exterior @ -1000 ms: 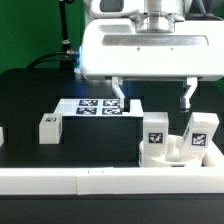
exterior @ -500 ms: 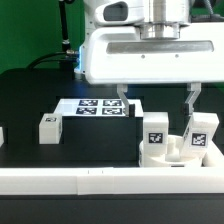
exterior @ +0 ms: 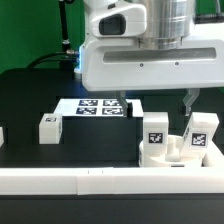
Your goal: Assemble stool
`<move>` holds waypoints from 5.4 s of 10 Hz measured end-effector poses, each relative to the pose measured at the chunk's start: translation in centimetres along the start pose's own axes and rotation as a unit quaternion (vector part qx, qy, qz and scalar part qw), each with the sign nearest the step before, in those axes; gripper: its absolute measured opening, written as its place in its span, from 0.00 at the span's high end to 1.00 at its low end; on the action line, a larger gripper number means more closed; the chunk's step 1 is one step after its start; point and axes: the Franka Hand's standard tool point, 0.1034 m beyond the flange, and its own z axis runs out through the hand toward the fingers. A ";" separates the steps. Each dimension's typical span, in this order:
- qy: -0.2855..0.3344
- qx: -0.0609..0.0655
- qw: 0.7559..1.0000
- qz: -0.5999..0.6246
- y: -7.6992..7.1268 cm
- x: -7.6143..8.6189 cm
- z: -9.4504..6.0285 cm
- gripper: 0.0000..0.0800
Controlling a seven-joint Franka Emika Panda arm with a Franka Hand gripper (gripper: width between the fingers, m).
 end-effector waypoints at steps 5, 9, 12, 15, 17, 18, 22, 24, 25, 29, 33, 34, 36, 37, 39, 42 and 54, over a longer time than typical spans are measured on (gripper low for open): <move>0.004 -0.002 1.000 0.010 -0.6 -0.9 1.4 0.31; 0.004 -0.002 0.999 0.032 -0.6 -0.9 1.5 0.58; 0.004 -0.001 0.985 0.173 -0.6 -0.9 1.5 0.58; 0.023 0.022 0.914 0.405 -1.2 -0.9 1.6 0.58; 0.025 0.037 0.861 0.507 -1.5 -0.6 1.6 0.58; 0.024 0.047 0.822 0.567 -1.8 -0.5 1.7 0.58; 0.008 0.059 0.709 0.703 -2.3 -0.6 1.8 0.58; 0.000 0.075 0.629 0.774 -2.5 -0.4 1.9 0.58; 0.000 0.096 0.559 0.824 -2.7 -0.2 1.9 0.58; -0.006 0.146 0.445 0.884 -4.7 -0.2 2.1 0.58; 0.004 0.155 0.508 0.847 -4.5 0.2 1.1 0.28; 0.002 0.160 0.508 0.846 -4.7 0.3 0.2 0.28; 0.017 0.176 0.574 0.799 -5.1 0.6 -2.1 0.19; 0.029 0.181 0.618 0.765 -5.2 0.8 -3.0 0.19; 0.050 0.174 0.702 0.688 -5.1 0.8 -2.8 0.19; 0.088 0.122 0.860 0.488 -5.5 0.9 -2.4 0.19; 0.097 -0.006 0.978 -0.187 -5.0 -0.1 -1.2 0.19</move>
Offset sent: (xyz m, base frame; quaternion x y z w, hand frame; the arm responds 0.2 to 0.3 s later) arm -0.0184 0.0069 -0.0093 -0.0013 0.0103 0.0244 0.9996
